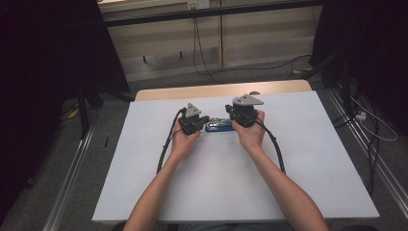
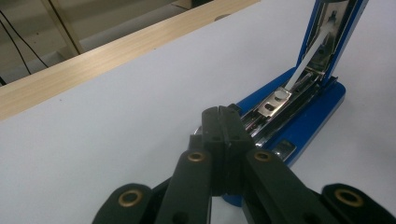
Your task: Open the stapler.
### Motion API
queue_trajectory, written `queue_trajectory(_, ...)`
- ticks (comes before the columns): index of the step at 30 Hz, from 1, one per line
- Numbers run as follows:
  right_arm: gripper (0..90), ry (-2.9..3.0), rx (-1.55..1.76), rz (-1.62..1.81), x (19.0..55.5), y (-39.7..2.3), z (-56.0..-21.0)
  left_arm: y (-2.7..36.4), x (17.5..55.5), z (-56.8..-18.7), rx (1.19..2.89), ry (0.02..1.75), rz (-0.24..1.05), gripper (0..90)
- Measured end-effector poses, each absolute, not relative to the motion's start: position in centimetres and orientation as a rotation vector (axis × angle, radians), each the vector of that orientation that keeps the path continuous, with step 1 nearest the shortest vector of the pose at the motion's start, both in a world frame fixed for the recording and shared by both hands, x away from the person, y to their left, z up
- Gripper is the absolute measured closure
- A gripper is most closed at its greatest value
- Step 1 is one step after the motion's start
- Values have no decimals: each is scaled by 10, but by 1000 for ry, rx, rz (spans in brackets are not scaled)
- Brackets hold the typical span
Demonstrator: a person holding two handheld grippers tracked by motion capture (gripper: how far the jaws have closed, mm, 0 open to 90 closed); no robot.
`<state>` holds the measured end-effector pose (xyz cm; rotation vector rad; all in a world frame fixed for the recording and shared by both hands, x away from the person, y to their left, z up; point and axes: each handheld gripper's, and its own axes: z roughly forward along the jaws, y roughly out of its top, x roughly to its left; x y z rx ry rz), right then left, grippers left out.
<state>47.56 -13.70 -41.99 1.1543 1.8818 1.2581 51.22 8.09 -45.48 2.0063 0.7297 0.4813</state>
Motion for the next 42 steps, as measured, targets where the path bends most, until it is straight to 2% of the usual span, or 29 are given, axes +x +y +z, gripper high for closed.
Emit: queue_trajectory(42,900,1858,1176,1233,470,-165,-424,81,511,-455,2005,723,494,900)
